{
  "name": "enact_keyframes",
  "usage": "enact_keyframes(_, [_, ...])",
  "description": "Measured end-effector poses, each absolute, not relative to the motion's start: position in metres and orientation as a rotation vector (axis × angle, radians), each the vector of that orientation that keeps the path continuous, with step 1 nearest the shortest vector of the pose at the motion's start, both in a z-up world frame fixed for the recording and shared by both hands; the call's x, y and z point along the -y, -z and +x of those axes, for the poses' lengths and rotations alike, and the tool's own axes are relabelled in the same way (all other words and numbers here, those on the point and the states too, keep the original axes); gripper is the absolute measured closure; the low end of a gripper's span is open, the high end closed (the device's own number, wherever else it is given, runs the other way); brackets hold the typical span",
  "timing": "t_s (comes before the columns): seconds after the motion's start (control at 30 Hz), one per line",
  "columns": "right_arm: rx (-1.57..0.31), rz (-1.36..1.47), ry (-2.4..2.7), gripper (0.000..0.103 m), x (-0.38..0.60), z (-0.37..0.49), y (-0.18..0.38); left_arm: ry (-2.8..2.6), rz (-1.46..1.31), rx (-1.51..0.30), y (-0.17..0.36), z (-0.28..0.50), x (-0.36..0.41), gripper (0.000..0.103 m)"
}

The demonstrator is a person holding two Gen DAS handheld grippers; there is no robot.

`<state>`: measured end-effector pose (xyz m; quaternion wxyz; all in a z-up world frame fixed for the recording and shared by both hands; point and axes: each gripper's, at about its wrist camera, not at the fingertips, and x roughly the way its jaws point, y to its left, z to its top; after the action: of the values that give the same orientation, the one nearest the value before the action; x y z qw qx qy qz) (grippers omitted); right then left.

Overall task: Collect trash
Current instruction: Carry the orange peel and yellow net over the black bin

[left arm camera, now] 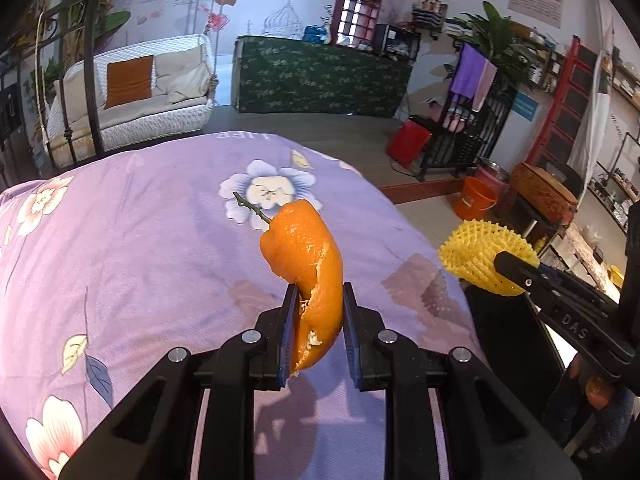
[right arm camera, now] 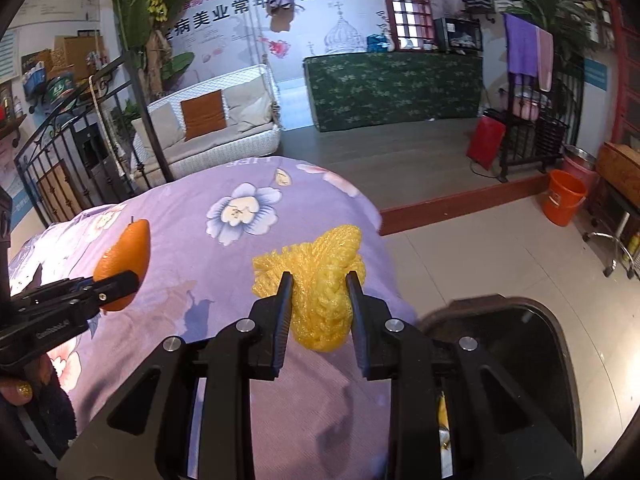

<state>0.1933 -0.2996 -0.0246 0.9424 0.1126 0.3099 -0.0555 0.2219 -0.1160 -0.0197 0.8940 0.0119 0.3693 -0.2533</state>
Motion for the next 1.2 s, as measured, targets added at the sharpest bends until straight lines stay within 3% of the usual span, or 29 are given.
enact_keyframes(0.43, [-0.688,0.269,0.283,0.076,0.358,0.128,0.043,0.653,0.037,-0.762,0.019,0.175,0.167,0.082])
enact_keyframes(1.1, [-1.052,0.356,0.436,0.074,0.413,0.116,0.133,0.772,0.108,-0.775,0.029,0.145,0.221,0.082])
enact_keyframes(1.17, [-1.067,0.364,0.435,0.070,0.415,0.115,0.138,0.783,0.116,-0.775,0.030,0.143,0.225,0.082])
enact_keyframes(1.2, [-1.073,0.370,0.440,0.062,0.417,0.115,0.140,0.789,0.120,-0.776,0.031,0.142,0.227,0.082])
